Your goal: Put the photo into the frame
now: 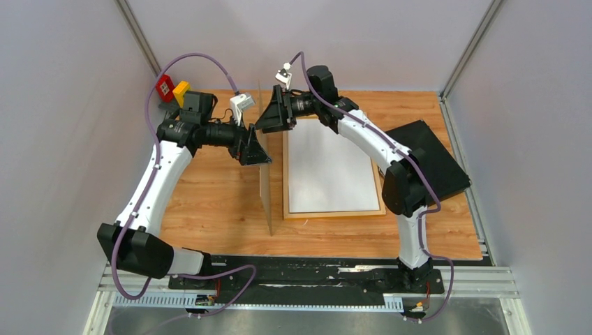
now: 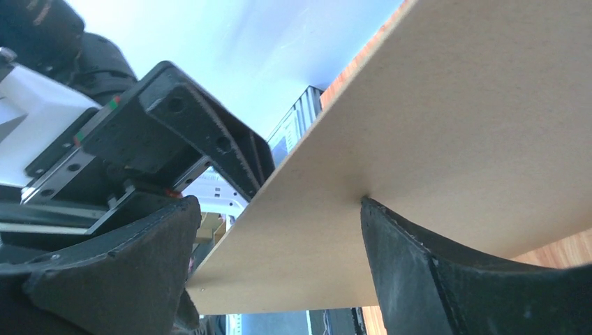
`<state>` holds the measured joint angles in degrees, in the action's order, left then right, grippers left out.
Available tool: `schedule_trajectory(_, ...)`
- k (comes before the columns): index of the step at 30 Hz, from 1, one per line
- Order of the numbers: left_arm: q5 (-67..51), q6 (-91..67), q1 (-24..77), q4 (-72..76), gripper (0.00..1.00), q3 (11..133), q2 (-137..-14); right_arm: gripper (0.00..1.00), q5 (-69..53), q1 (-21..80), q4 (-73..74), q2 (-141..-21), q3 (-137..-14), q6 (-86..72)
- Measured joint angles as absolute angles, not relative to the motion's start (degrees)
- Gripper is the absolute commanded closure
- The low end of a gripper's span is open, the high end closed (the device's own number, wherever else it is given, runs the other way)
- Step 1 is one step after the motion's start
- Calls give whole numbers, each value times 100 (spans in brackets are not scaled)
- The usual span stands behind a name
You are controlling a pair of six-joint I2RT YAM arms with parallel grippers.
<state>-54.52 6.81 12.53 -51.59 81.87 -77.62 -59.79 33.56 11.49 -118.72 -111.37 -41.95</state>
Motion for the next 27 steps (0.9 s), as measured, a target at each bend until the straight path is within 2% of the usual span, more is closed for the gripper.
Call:
schedule_trajectory(8, -5492, 760, 1284, -5162, 0, 8187, -7765, 15, -5308, 3439, 1695, -11863, -11170, -3966)
schedule_trajectory(27, -5798, 998, 1426, -5382, 0, 8187, -7762, 17, -4722, 3450, 2231, -11450, -11179, -3651)
